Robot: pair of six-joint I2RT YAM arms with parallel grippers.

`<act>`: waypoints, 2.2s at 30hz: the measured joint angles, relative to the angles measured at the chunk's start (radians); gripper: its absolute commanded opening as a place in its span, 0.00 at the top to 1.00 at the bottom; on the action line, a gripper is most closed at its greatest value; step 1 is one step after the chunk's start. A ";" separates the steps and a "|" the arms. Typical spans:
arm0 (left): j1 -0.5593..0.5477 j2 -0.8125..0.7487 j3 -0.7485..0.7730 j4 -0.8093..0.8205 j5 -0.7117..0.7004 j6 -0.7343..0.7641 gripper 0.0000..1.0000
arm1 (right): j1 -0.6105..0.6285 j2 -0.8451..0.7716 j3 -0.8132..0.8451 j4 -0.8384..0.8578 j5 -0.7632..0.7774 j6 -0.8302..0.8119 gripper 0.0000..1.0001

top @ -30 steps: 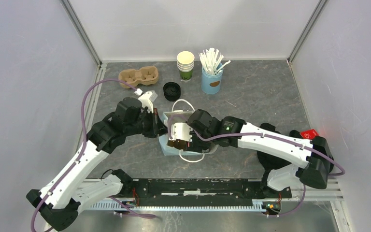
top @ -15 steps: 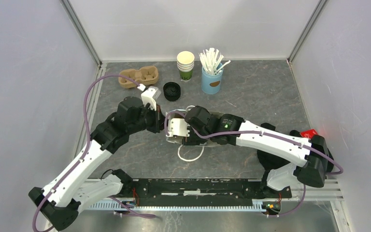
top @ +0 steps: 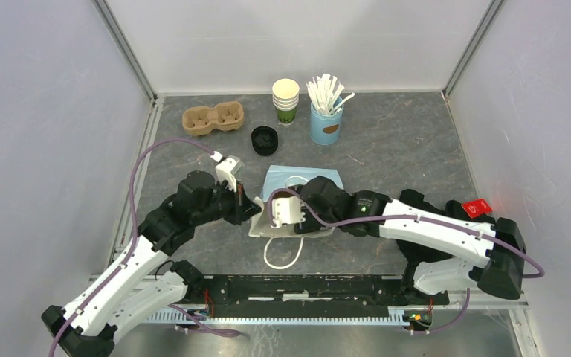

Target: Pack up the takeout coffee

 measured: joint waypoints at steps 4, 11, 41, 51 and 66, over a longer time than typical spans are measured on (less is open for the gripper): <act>0.000 -0.009 -0.024 0.000 0.011 -0.007 0.98 | 0.001 -0.029 -0.061 0.049 0.006 -0.014 0.82; 0.000 -0.007 -0.020 0.003 0.010 -0.007 0.98 | 0.006 0.010 0.001 0.018 0.024 0.003 0.84; 0.000 0.060 0.050 -0.033 -0.025 -0.007 0.98 | -0.045 0.079 0.014 0.042 0.175 -0.171 0.85; 0.000 0.066 0.051 -0.027 -0.022 -0.006 0.98 | -0.096 0.109 0.085 0.032 0.064 -0.243 0.84; 0.000 0.080 0.087 -0.036 -0.023 -0.006 0.98 | -0.093 0.153 0.163 0.004 0.045 -0.290 0.84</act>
